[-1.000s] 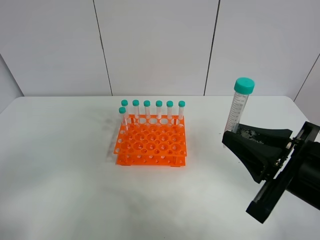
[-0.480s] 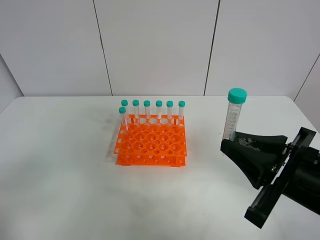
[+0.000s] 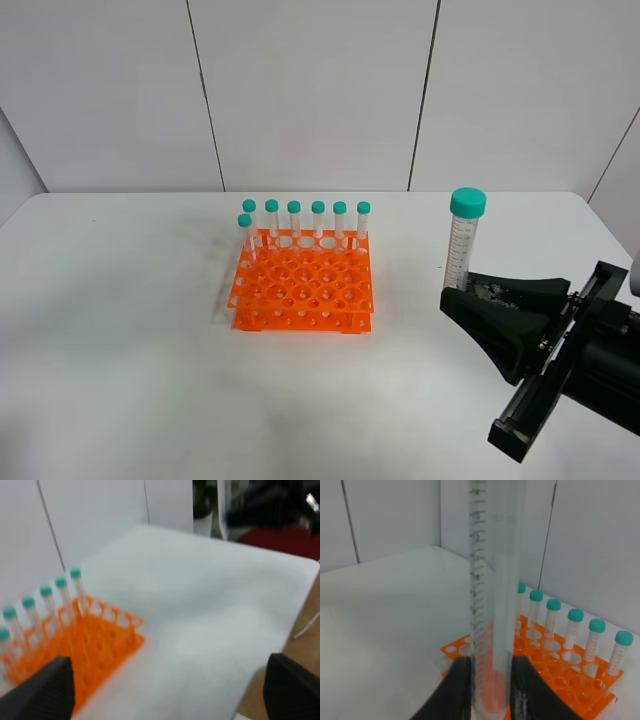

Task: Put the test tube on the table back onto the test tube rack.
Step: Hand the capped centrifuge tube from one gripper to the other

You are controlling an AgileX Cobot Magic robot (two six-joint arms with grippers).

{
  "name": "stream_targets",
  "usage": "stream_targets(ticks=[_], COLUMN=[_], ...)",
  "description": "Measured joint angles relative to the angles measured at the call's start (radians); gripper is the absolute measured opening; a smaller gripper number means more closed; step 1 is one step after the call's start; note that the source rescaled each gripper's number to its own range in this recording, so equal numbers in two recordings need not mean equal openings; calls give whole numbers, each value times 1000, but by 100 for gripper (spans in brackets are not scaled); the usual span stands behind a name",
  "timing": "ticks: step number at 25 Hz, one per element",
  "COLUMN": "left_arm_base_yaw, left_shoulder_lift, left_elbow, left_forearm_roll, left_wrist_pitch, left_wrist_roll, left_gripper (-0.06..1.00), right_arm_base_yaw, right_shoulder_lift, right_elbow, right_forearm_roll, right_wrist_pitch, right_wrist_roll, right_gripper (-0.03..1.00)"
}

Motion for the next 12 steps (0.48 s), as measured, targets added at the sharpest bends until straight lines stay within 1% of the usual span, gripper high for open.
stream_targets(ticks=[3,6,9,11,12], left_arm_base_yaw=[0,0,0,0,-1], left_shoulder_lift=[130,295,458,564,621], left_elbow=[0,0,0,-2,-9], left_forearm_roll=[-24,-65,-72,-73,-73], left_wrist_pitch=[-148,-359,-586,-691,-728], left_wrist_roll=[24,46,84,94,97], left_gripper=[86,86,86,86,86], right_arm_base_yaw=[0,0,0,0,0], right_shoulder_lift=[0,0,0,0,0], right_elbow=[0,0,0,0,0], right_forearm_roll=[0,0,0,0,-1], right_wrist_pitch=[0,0,0,0,0], right_wrist_roll=[0,0,0,0,0], right_gripper=[0,0,0,0,0])
